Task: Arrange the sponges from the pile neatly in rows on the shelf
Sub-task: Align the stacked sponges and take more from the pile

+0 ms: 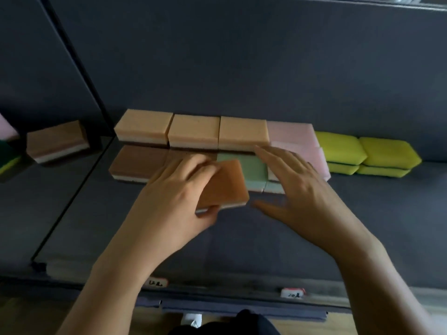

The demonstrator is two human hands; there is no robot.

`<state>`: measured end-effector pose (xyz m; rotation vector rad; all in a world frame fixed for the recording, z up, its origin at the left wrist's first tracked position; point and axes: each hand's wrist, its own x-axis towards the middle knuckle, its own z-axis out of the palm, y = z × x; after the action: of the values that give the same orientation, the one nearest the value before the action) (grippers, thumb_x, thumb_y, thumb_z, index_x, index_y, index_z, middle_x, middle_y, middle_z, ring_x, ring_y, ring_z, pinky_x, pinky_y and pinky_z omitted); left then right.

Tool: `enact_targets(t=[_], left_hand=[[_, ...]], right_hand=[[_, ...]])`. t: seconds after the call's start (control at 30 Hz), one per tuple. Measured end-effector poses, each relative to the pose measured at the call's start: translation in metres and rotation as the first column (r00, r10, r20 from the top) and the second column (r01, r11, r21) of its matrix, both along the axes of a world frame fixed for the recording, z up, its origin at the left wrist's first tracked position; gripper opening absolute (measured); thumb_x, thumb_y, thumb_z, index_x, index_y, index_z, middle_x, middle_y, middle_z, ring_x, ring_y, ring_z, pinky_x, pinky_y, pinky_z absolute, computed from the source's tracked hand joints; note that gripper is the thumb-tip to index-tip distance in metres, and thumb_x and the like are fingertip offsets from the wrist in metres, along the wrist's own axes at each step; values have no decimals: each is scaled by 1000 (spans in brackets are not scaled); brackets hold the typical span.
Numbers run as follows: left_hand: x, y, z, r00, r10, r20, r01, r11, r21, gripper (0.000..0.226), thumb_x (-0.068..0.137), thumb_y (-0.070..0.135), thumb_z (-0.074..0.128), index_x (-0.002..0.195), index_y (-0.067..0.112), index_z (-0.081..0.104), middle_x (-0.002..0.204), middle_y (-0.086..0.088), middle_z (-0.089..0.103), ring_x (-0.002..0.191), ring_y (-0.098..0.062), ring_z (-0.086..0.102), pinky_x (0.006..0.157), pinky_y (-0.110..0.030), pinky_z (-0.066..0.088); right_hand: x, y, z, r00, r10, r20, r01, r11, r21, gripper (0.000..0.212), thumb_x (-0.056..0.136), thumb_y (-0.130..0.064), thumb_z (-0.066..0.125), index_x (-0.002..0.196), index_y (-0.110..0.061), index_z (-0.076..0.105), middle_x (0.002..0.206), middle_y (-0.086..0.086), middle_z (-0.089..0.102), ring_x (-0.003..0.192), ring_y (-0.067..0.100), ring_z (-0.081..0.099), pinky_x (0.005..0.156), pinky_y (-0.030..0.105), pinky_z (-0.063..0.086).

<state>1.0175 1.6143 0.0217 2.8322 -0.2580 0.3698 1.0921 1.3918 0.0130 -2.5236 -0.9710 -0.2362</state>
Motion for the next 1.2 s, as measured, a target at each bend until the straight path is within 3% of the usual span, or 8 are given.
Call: enact_targets(t=[0.2, 0.27, 0.4, 0.67, 0.83, 1.0, 1.2], left_hand=[[23, -14, 1, 999, -54, 0, 54, 998, 10, 73, 74, 36, 72, 140, 21, 45, 142, 6, 42, 129, -20, 46, 104, -45, 44], [29, -18, 0, 998, -67, 6, 67, 998, 13, 73, 75, 35, 72, 141, 22, 44, 143, 7, 41, 131, -18, 43, 108, -41, 40], [41, -23, -3, 997, -73, 4, 73, 997, 21, 72, 75, 32, 74, 141, 22, 45, 143, 6, 42, 130, -19, 43, 109, -35, 33], [56, -29, -6, 997, -83, 3, 83, 996, 27, 70, 78, 28, 71, 141, 18, 45, 142, 3, 41, 128, -21, 44, 108, -36, 36], [66, -32, -10, 995, -98, -3, 99, 995, 29, 70, 77, 26, 74, 141, 16, 46, 141, 2, 42, 128, -19, 41, 111, -35, 29], [75, -34, -17, 992, -111, -55, 113, 993, 29, 74, 82, 27, 72, 147, 18, 37, 153, 4, 31, 145, -16, 22, 115, -34, 23], [79, -36, -22, 987, -149, -64, 152, 987, 52, 73, 85, 34, 66, 150, 26, 33, 160, 6, 19, 149, -18, 14, 118, -37, 17]], right_hand=[[10, -32, -9, 978, -197, 73, 197, 980, 10, 75, 79, -24, 80, 145, -26, 45, 151, -3, 43, 143, 19, 33, 111, 40, 31], [13, -35, -14, 971, -218, 93, 219, 976, 8, 71, 81, -24, 79, 144, -28, 46, 152, -3, 42, 144, 20, 32, 111, 38, 28], [17, -36, -21, 965, -251, 76, 253, 967, -25, 70, 83, -27, 76, 146, -33, 44, 155, -3, 38, 147, 24, 26, 114, 48, 29], [22, -38, -22, 973, -225, 55, 225, 974, 8, 68, 83, -21, 76, 144, -27, 47, 154, -1, 40, 146, 22, 28, 115, 47, 32], [27, -36, -23, 975, -215, 59, 215, 977, -6, 69, 83, -23, 77, 145, -27, 45, 154, -2, 39, 147, 20, 28, 117, 45, 29], [32, -36, -27, 975, -218, 44, 220, 975, -32, 72, 80, -28, 80, 145, -26, 46, 155, -2, 38, 147, 20, 28, 117, 46, 28], [34, -35, -27, 972, -233, 39, 235, 971, -52, 74, 81, -31, 79, 146, -29, 43, 157, -5, 35, 148, 18, 24, 119, 48, 23]])
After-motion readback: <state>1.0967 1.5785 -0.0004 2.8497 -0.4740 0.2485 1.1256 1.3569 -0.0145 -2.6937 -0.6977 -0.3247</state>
